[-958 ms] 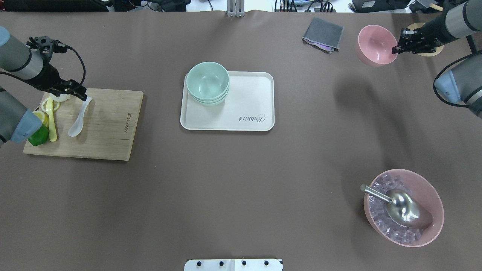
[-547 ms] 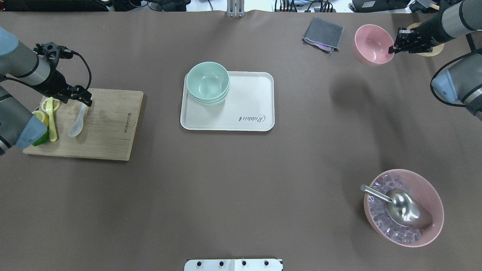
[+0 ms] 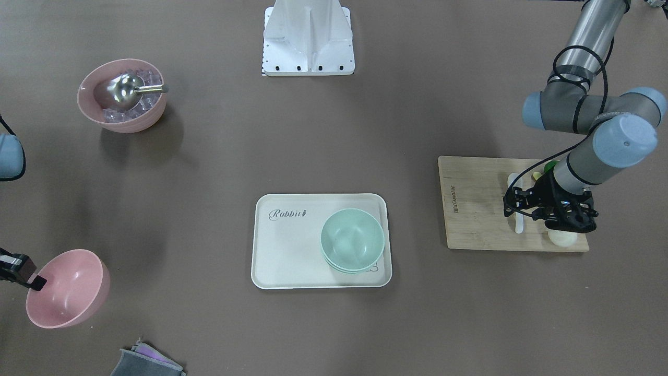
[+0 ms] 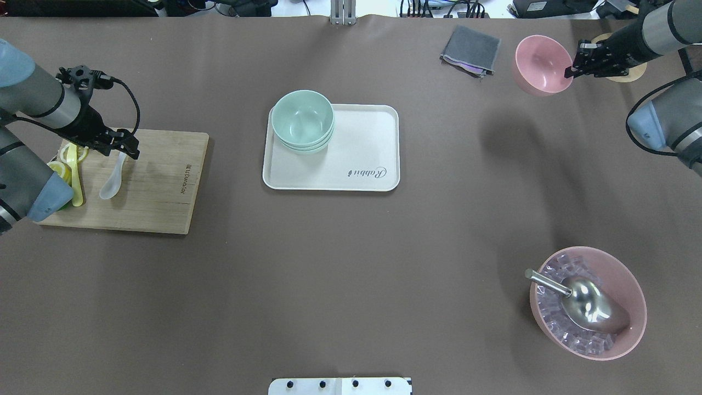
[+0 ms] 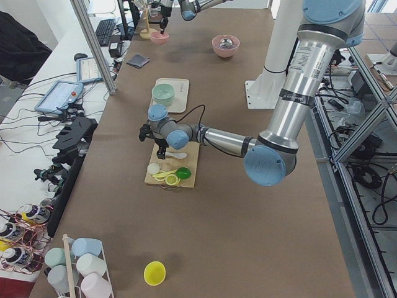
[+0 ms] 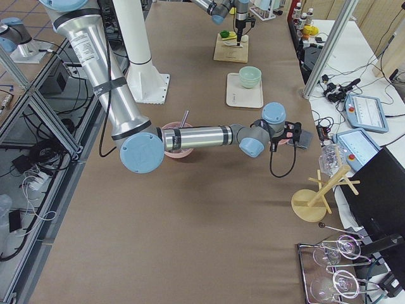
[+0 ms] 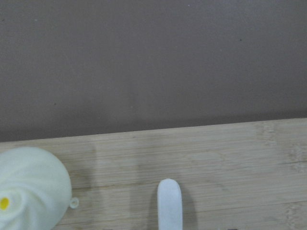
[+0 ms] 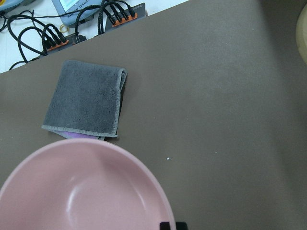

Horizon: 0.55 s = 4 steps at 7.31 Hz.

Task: Stack pink bowl on green and place spoon
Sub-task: 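Grasp the pink bowl rim with the right gripper while the left lowers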

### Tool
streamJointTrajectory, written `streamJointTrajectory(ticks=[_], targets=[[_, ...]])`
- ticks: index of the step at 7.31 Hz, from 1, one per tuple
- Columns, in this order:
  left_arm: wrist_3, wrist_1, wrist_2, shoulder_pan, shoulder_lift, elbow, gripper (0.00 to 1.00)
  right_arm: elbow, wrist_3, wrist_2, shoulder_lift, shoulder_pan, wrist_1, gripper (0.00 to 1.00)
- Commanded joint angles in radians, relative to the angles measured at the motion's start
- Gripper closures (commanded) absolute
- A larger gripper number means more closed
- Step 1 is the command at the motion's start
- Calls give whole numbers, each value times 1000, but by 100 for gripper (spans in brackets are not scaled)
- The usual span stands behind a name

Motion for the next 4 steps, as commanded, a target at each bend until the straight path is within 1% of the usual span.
streamJointTrajectory(ticks=[1, 2, 4], targets=[[-1, -1, 1, 17, 1, 0, 40, -1, 0, 0, 0, -1, 0, 100], [4, -2, 3, 17, 3, 0, 48, 1, 0, 0, 0, -4, 0, 100], [10, -1, 1, 17, 9, -9, 79, 1, 0, 0, 0, -9, 0, 100]])
